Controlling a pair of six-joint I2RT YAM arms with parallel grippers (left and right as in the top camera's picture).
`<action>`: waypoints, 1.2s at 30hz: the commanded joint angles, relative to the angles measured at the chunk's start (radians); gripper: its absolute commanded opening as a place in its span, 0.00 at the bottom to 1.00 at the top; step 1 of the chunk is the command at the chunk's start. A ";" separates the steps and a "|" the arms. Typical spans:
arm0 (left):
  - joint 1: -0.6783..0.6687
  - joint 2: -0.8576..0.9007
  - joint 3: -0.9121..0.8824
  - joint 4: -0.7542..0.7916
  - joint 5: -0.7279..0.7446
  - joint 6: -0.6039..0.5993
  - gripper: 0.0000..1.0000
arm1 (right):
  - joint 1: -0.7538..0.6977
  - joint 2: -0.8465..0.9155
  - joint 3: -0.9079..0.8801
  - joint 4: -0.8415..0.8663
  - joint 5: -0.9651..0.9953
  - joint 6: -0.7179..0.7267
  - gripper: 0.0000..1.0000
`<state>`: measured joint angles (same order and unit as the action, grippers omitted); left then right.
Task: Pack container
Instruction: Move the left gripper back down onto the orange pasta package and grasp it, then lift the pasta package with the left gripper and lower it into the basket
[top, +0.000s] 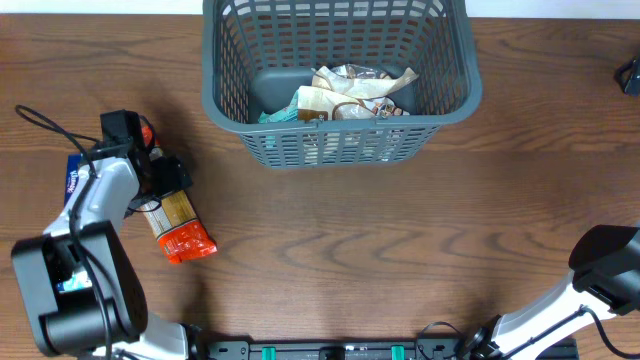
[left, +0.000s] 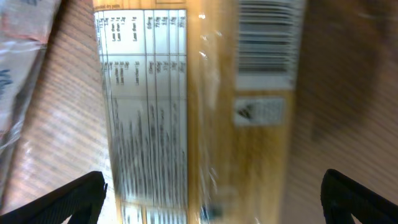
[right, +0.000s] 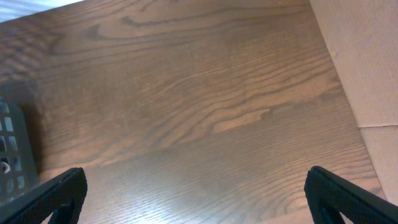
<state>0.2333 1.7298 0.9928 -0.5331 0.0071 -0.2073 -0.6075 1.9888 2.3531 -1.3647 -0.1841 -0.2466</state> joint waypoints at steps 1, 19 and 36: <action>0.009 0.045 0.001 0.018 -0.015 -0.019 0.99 | -0.001 -0.021 -0.003 -0.001 -0.007 -0.017 0.99; 0.008 0.073 0.001 0.054 -0.014 -0.019 0.33 | -0.001 -0.021 -0.003 0.000 -0.007 -0.024 0.99; 0.008 -0.091 0.039 -0.074 0.169 -0.019 0.06 | -0.001 -0.021 -0.003 -0.002 -0.008 -0.023 0.99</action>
<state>0.2443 1.7275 1.0153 -0.5915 0.1230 -0.2291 -0.6075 1.9888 2.3531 -1.3651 -0.1841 -0.2573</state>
